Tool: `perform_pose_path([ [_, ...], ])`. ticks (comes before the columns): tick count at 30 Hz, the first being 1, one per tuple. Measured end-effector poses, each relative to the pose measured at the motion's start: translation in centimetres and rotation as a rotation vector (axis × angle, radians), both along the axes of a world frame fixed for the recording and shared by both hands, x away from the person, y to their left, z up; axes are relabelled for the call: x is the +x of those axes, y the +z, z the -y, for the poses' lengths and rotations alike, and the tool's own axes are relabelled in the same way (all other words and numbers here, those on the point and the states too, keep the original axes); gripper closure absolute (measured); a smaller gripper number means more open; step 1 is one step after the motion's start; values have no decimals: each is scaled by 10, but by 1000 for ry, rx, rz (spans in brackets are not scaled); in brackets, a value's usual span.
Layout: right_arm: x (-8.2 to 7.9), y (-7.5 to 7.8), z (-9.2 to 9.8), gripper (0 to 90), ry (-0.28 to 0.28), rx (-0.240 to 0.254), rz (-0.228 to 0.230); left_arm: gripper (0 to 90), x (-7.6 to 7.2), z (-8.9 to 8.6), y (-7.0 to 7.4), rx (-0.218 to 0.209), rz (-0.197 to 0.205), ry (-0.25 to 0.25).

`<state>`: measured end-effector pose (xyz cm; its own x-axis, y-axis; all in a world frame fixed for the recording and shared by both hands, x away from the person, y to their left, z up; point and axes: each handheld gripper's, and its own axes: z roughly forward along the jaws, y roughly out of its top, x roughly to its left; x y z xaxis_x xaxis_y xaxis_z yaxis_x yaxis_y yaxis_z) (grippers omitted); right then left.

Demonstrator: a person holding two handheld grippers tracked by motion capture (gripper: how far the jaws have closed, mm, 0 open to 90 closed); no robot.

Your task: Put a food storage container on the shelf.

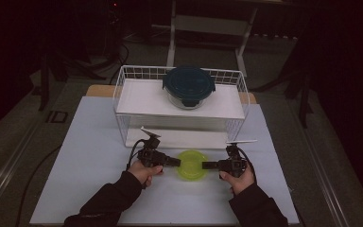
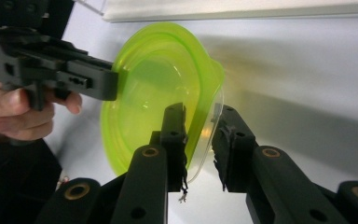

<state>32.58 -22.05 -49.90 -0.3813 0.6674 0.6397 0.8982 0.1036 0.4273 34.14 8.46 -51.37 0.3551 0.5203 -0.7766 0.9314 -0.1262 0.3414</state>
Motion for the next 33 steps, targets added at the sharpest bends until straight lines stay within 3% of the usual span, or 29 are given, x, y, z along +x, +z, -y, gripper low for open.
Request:
perform_pose_path([
  [6,-6,3,-1,781,1,8,19,784,-6,-2,3,4,6,-13],
  [11,-11,9,-4,808,-4,-21,61,810,-11,-3,12,20,64,-16],
  [18,-14,16,-8,808,0,-32,82,811,-14,-6,18,20,78,-14],
  [33,-23,52,-15,808,13,-22,166,811,-24,-16,53,-7,133,-6],
])
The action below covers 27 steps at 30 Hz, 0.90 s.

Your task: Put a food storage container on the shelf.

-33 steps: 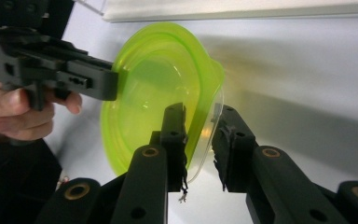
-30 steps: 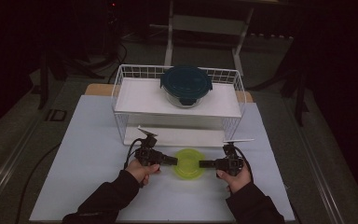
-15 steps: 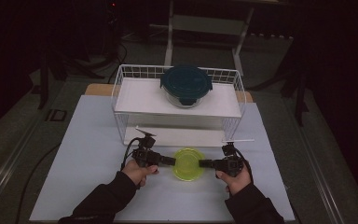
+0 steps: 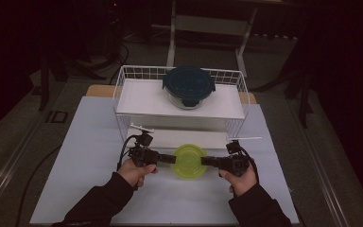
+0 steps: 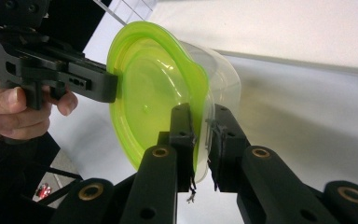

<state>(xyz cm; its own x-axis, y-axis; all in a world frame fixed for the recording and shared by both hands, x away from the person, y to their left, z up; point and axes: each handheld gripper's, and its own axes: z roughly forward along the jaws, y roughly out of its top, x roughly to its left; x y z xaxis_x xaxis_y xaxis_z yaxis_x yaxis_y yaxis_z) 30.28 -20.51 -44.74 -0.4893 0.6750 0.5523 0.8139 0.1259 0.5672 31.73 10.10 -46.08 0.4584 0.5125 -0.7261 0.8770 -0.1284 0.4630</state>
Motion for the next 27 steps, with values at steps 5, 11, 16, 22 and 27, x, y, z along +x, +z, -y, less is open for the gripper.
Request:
perform_pose_path([
  [5,-5,12,-1,808,0,4,24,810,-4,-2,13,-9,21,1],
  [11,-5,34,-6,809,5,8,64,810,-5,-8,38,-6,52,11],
  [16,-6,52,-10,809,7,21,90,810,-7,-12,58,-6,82,18],
  [22,-5,76,-14,809,12,34,131,811,-9,-19,83,-23,127,32],
  [27,-2,99,-18,809,15,43,166,812,-9,-23,107,-30,163,48],
])
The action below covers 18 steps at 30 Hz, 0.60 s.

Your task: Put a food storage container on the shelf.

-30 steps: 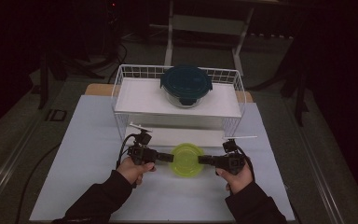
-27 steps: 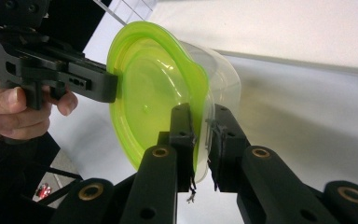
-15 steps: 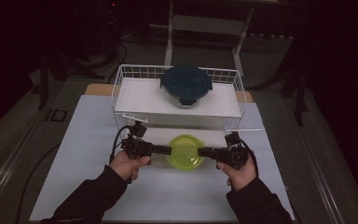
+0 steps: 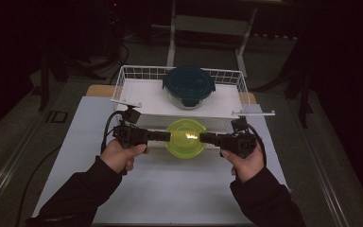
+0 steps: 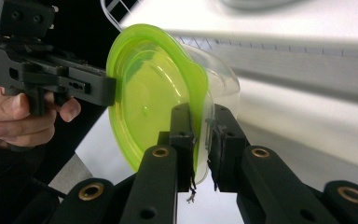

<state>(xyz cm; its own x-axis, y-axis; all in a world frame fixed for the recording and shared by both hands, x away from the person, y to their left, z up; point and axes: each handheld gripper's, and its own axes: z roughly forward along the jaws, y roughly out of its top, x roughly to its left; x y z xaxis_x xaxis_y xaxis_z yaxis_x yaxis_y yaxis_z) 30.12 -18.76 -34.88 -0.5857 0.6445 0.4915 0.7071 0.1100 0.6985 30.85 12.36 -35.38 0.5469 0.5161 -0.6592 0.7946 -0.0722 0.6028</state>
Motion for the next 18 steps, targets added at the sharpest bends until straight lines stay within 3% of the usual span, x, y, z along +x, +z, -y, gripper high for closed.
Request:
perform_pose_path([
  [3,2,15,-3,809,1,5,28,812,1,-3,18,0,27,10],
  [4,2,15,-3,809,1,5,28,813,1,-3,18,0,27,10],
  [5,5,26,-5,809,3,5,46,813,2,-4,26,3,37,17],
  [10,11,42,-7,809,-3,8,66,813,7,-4,44,6,56,33],
  [11,14,50,-7,809,-6,14,77,813,9,-4,54,11,75,41],
  [18,22,72,-7,809,-18,33,113,813,18,-3,78,15,107,50],
])
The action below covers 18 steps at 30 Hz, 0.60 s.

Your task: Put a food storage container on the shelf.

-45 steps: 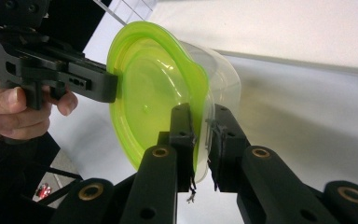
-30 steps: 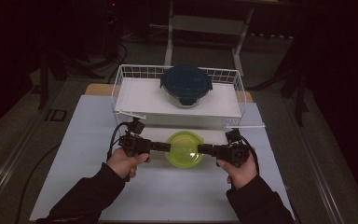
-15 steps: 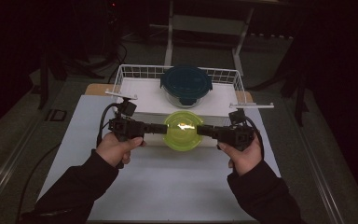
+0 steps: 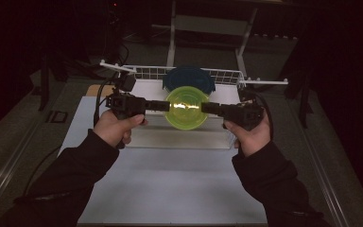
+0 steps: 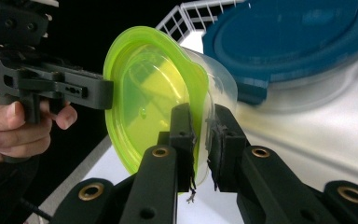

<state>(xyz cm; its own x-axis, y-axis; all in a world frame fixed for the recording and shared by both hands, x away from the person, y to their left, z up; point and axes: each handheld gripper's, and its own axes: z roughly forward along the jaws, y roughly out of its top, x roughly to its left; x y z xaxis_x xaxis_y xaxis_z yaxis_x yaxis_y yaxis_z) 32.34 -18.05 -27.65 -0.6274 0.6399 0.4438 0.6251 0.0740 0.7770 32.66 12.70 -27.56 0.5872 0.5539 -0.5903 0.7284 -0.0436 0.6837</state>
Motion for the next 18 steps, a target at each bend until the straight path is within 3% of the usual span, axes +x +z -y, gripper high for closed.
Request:
perform_pose_path([
  [7,23,23,-2,808,-13,6,24,813,18,0,20,-8,20,30],
  [18,52,30,0,807,-38,1,9,813,50,5,25,-18,-3,47],
])
